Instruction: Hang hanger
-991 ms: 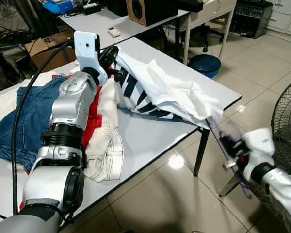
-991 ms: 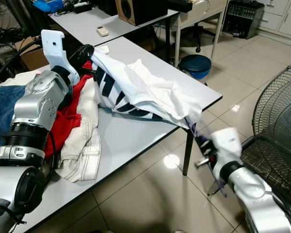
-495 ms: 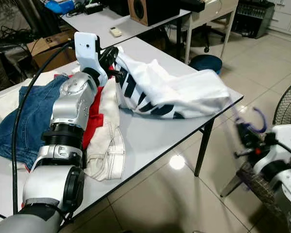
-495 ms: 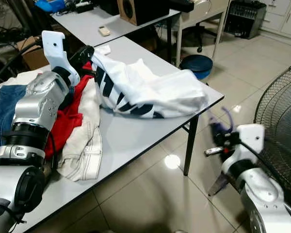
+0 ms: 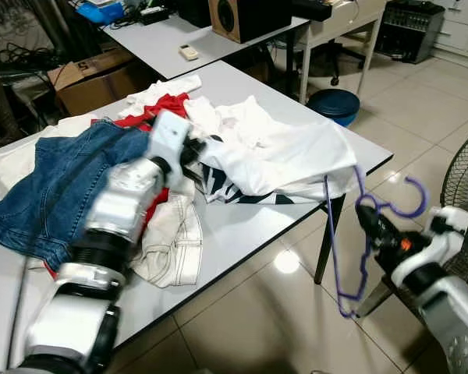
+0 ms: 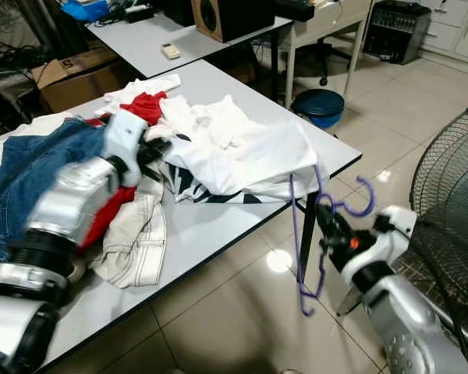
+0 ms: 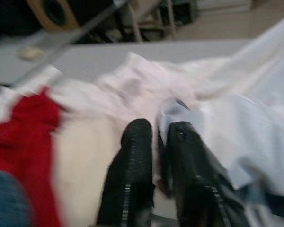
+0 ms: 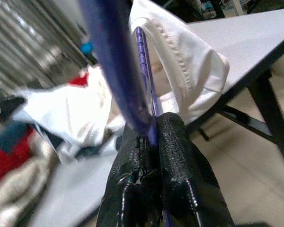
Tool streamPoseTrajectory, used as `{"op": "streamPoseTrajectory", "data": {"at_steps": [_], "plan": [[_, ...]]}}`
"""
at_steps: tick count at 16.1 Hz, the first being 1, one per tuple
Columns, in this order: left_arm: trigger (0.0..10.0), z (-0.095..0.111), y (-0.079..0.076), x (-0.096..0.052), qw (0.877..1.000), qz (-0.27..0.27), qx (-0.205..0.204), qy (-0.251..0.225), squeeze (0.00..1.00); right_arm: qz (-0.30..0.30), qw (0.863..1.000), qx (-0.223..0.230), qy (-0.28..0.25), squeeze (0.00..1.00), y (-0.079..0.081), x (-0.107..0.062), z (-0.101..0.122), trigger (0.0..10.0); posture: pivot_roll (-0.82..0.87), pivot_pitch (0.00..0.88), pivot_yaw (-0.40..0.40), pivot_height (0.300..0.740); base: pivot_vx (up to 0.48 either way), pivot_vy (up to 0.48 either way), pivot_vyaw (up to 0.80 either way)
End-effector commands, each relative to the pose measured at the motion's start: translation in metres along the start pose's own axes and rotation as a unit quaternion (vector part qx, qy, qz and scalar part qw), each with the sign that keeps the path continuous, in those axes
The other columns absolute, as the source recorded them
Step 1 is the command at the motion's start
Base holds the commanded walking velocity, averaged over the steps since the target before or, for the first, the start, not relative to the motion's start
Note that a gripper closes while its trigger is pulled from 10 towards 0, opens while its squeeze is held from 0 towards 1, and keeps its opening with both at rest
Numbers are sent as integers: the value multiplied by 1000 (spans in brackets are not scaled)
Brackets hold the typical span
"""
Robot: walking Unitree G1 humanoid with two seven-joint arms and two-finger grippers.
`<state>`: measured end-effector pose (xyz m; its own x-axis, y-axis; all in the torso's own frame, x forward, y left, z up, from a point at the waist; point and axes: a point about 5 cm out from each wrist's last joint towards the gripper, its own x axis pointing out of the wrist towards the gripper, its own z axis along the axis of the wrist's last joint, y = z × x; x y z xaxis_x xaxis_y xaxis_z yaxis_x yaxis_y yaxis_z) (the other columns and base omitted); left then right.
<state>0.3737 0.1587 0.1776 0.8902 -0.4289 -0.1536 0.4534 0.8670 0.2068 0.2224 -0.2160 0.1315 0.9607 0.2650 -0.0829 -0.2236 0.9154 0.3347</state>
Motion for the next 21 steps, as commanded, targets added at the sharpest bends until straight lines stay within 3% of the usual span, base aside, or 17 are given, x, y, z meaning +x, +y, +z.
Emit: {"op": "streamPoseTrajectory", "data": {"at_steps": [1, 4, 5, 6, 7, 8, 9, 10, 11, 13, 16, 19, 21], "plan": [[10000, 14, 19, -7, 999, 29, 14, -16, 1000, -7, 999, 41, -17, 0, -3, 2, 6, 10000, -153, 0, 157, 740, 0, 0, 0], [10000, 24, 24, -11, 999, 24, 19, -36, 1000, -5, 997, 76, -22, 0, -5, 3, 7, 10000, -147, 0, 154, 740, 0, 0, 0], [10000, 37, 12, -11, 996, -23, -5, -81, 1000, -4, 997, 75, -7, 0, -6, 3, 4, 10000, -148, 0, 153, 740, 0, 0, 0], [10000, 45, 0, -12, 992, -69, -4, -105, 1000, -3, 997, 75, -1, 0, -6, 4, 2, 10000, -148, 0, 153, 740, 0, 0, 0], [10000, 51, -29, -15, 977, -167, 30, -126, 0, -2, 997, 79, 4, 0, -5, 4, 2, 10000, -146, 0, 151, 740, 0, 0, 0], [10000, 41, -64, -15, 957, -257, 81, -104, 0, 0, 996, 84, 4, 0, -5, 5, 3, 10000, -147, 2, 151, 740, 0, 0, 0], [10000, 27, -87, -14, 943, -305, 109, -81, 0, 2, 996, 85, 4, 0, -4, 5, 4, 10000, -150, 2, 151, 740, 0, 0, 0], [10000, 10, -106, -9, 936, -331, 109, -60, 0, 4, 996, 86, 3, 0, -3, 6, 6, 10000, -154, 5, 152, 740, 0, 0, 0], [10000, 0, -115, -4, 936, -326, 124, -45, 0, 5, 996, 85, 2, 0, -3, 7, 6, 10000, -156, 5, 154, 740, 0, 0, 0], [10000, -12, -121, 4, 938, -298, 172, -27, 0, 7, 996, 85, 1, 0, -2, 7, 7, 10000, -157, 5, 155, 740, 0, 0, 0], [10000, -21, -117, 18, 952, -198, 230, -36, 0, 13, 996, 86, 2, 0, 1, 6, 7, 10000, -163, 6, 163, 740, 0, 0, 0], [10000, -28, -118, 24, 949, -164, 265, -52, 0, 16, 996, 87, 3, 0, 3, 6, 7, 10000, -163, 9, 162, 740, 0, 0, 0], [10000, -36, -123, 27, 943, -173, 281, -45, 0, 16, 996, 87, 5, 0, 3, 7, 6, 10000, -165, 11, 162, 740, 0, 0, 0]]}}
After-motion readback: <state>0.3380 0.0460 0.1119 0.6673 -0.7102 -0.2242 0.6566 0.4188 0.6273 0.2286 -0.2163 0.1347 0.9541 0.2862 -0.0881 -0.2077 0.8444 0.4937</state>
